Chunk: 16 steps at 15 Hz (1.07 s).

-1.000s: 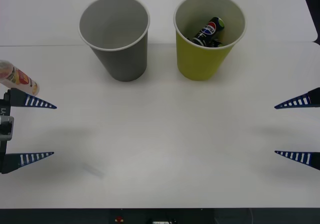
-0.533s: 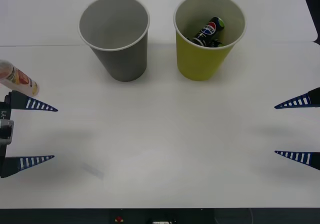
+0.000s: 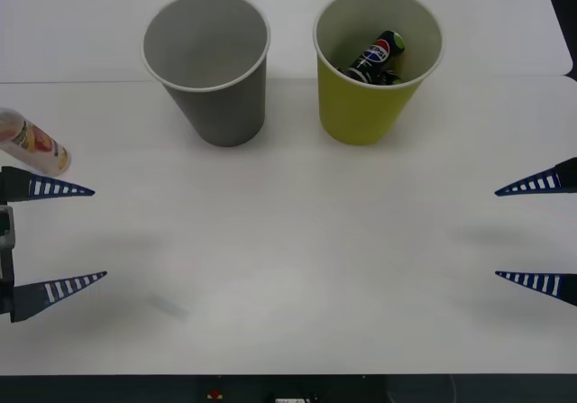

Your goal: Put the can into the green bin and the plastic bottle into the gray bin

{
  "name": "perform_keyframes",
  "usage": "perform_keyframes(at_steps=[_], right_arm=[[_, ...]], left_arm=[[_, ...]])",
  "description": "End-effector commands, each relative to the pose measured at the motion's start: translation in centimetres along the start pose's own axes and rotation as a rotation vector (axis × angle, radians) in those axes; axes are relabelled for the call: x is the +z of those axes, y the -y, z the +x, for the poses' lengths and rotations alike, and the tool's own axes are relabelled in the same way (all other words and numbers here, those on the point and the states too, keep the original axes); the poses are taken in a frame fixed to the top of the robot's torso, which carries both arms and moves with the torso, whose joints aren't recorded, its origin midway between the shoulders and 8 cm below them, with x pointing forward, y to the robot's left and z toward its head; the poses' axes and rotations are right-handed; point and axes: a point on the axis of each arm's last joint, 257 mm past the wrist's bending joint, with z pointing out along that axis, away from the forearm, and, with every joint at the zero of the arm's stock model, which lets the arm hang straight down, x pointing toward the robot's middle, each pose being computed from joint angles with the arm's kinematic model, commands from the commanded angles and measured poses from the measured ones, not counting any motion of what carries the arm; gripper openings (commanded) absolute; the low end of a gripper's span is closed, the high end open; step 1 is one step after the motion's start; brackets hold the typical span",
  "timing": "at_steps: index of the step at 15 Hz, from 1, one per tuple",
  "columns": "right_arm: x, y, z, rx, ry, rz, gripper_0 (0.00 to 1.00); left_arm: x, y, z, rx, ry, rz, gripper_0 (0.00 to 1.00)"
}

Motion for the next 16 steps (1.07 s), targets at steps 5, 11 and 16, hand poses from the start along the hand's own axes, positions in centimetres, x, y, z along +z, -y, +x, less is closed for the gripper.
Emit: perform_keyframes(at_steps=[5, 11, 16], right_arm=[[0.0, 0.0, 0.0, 0.000, 0.000, 0.000, 1.00], [0.0, 0.0, 0.0, 0.000, 0.000, 0.000, 1.00], [0.0, 0.0, 0.0, 0.000, 0.000, 0.000, 1.00]], left_arm=[[-1.2, -1.7, 0.8, -0.301, 0.067, -0.214, 1.00], [-3.2, -2.8, 3.3, -0.509, 0.081, -0.485, 1.00], [-4.6, -3.6, 6.3, -0.654, 0.095, -0.702, 1.00]])
